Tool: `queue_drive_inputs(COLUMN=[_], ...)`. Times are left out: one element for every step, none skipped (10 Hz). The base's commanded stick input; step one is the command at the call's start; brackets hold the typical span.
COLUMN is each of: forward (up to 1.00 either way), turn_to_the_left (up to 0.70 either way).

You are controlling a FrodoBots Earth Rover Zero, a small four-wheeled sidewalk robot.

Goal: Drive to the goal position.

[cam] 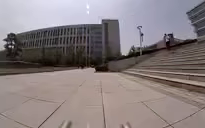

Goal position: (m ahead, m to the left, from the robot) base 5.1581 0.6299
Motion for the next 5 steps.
queue_drive_inputs(forward=[1.0,1.0,1.0,1.0,1.0], turn_to_the_left=[-0.01,0.11,0.38,0.06,0.02])
